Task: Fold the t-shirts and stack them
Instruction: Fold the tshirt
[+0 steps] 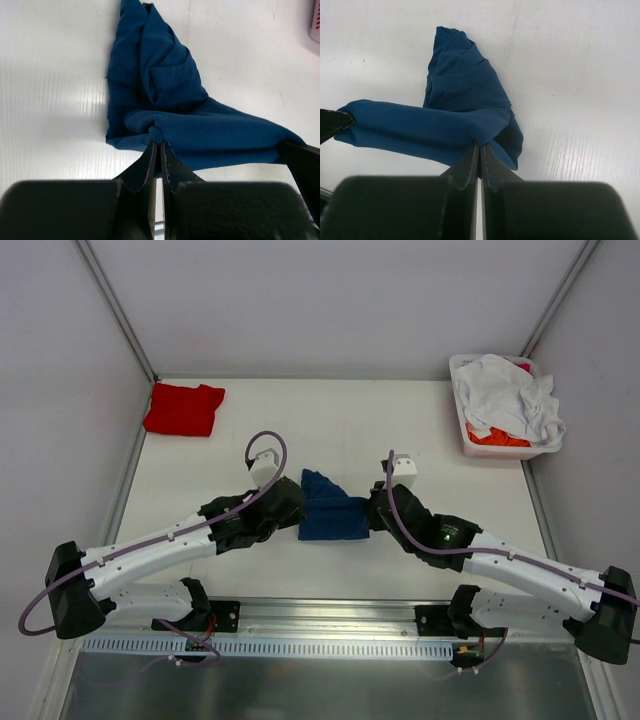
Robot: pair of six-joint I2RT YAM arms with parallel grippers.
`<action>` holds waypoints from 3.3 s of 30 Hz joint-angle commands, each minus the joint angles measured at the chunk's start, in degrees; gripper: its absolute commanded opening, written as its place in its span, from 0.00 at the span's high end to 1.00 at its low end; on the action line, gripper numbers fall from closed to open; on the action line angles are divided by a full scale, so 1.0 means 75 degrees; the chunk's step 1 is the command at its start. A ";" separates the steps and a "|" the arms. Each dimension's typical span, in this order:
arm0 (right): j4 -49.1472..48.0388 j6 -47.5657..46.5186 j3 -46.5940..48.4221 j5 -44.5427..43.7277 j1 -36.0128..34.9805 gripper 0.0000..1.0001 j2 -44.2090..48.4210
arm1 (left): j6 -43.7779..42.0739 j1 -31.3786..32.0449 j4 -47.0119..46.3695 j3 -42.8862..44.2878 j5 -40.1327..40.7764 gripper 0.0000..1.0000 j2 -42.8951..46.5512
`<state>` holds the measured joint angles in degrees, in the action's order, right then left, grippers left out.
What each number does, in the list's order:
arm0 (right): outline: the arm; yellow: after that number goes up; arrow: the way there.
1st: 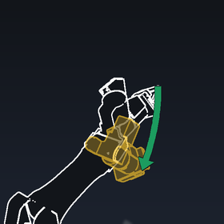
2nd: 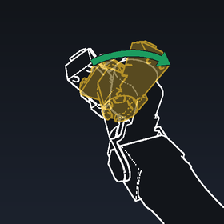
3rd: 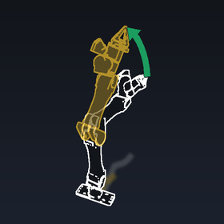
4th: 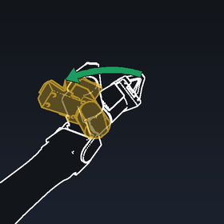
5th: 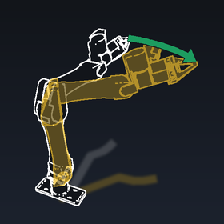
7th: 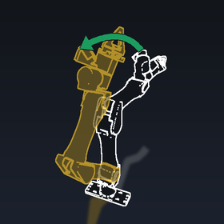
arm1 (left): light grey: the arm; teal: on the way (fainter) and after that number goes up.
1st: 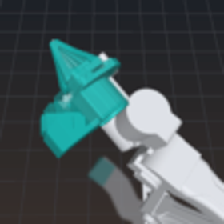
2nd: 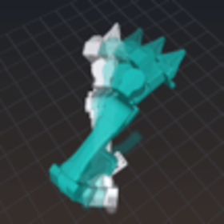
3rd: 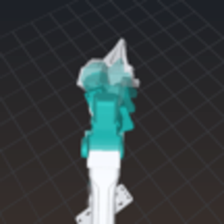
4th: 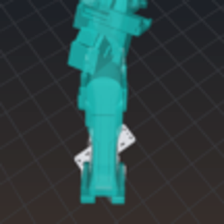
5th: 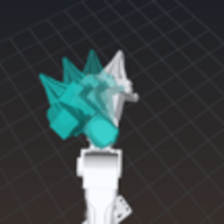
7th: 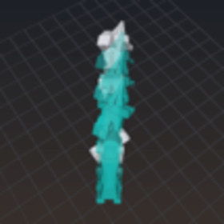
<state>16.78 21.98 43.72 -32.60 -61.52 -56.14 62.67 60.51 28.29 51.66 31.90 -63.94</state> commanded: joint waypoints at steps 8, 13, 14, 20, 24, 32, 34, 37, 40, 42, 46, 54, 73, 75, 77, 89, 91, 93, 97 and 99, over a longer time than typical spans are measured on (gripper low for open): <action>-0.0642 -0.1078 0.0463 0.0690 0.1345 1.00 -0.0577 | -0.1770 -0.1505 -0.0948 0.0225 -0.0667 1.00 -0.0591; -0.0959 -0.1348 0.0627 0.1228 0.1885 1.00 -0.1092 | -0.2215 -0.1997 -0.1381 0.0494 -0.1042 1.00 -0.1153; -0.1052 -0.1406 0.0650 0.1299 0.2060 1.00 -0.1186 | -0.2262 -0.2044 -0.1440 0.0530 -0.1089 1.00 -0.1224; -0.1579 -0.1524 0.0779 0.1932 0.2646 1.00 -0.2018 | -0.2509 -0.2525 -0.1873 0.0671 -0.1546 1.00 -0.1845; -0.1814 -0.1547 0.0920 0.2213 0.2928 1.00 -0.2557 | -0.2673 -0.2841 -0.2131 0.0694 -0.1792 1.00 -0.2301; -0.2178 -0.1653 0.1294 0.2670 0.3385 1.00 -0.3587 | -0.2919 -0.3427 -0.2589 0.0858 -0.2226 1.00 -0.3028; -0.2190 -0.1688 0.1388 0.2753 0.3479 1.00 -0.3764 | -0.3001 -0.3509 -0.2705 0.0952 -0.2308 1.00 -0.3228; -0.2248 -0.1723 0.1564 0.2869 0.3608 1.00 -0.4115 | -0.3106 -0.3662 -0.2823 0.1116 -0.2448 1.00 -0.3532; -0.2436 -0.1723 0.1693 0.2952 0.3690 1.00 -0.4397 | -0.3188 -0.3779 -0.2905 0.1268 -0.2577 1.00 -0.3825; -0.2459 -0.1723 0.1740 0.3034 0.3737 1.00 -0.4538 | -0.3235 -0.3861 -0.2964 0.1385 -0.2636 1.00 -0.4024; -0.2459 -0.1700 0.1892 0.3092 0.3807 0.84 -0.4912 | -0.3317 -0.3931 -0.2976 0.1631 -0.2776 0.86 -0.4388; -0.2471 -0.1688 0.2174 0.3210 0.3913 0.52 -0.5253 | -0.3458 -0.3966 -0.2999 0.1889 -0.2695 0.09 -0.4611; -0.1452 -0.1981 0.2326 0.2659 0.3878 0.53 -0.2981 | -0.3669 -0.3978 -0.2402 0.1714 -0.2425 0.02 -0.2539; -0.1335 -0.1958 0.2326 0.2647 0.3773 0.53 -0.2723 | -0.3634 -0.3978 -0.2308 0.1679 -0.2495 0.02 -0.2327; -0.1265 -0.1864 0.2315 0.2694 0.3586 0.53 -0.2698 | -0.3540 -0.3978 -0.2284 0.1644 -0.2764 0.02 -0.2186; -0.1720 -0.0915 0.1917 0.3116 0.2824 0.55 -0.3705 | -0.2920 -0.3475 -0.2354 0.1292 -0.3116 0.02 -0.3075; -0.1779 -0.0775 0.1870 0.3186 0.2800 0.55 -0.3811 | -0.2745 -0.3416 -0.2506 0.1176 -0.3233 0.02 -0.3379; -0.1885 -0.0681 0.1764 0.3210 0.2765 0.55 -0.3952 | -0.2638 -0.3357 -0.2670 0.1058 -0.3409 0.03 -0.3625; -0.2189 -0.0388 0.1542 0.3374 0.2636 0.56 -0.4338 | -0.2369 -0.3275 -0.3046 0.0753 -0.3655 0.03 -0.4001; -0.2469 -0.0142 0.1354 0.3420 0.2589 0.56 -0.4630 | -0.2264 -0.3228 -0.3104 0.0637 -0.3714 0.03 -0.4270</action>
<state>2.68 17.23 55.20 -8.40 -41.23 -88.53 43.07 35.66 7.55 57.52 6.07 -94.30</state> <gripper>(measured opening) 0.445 0.973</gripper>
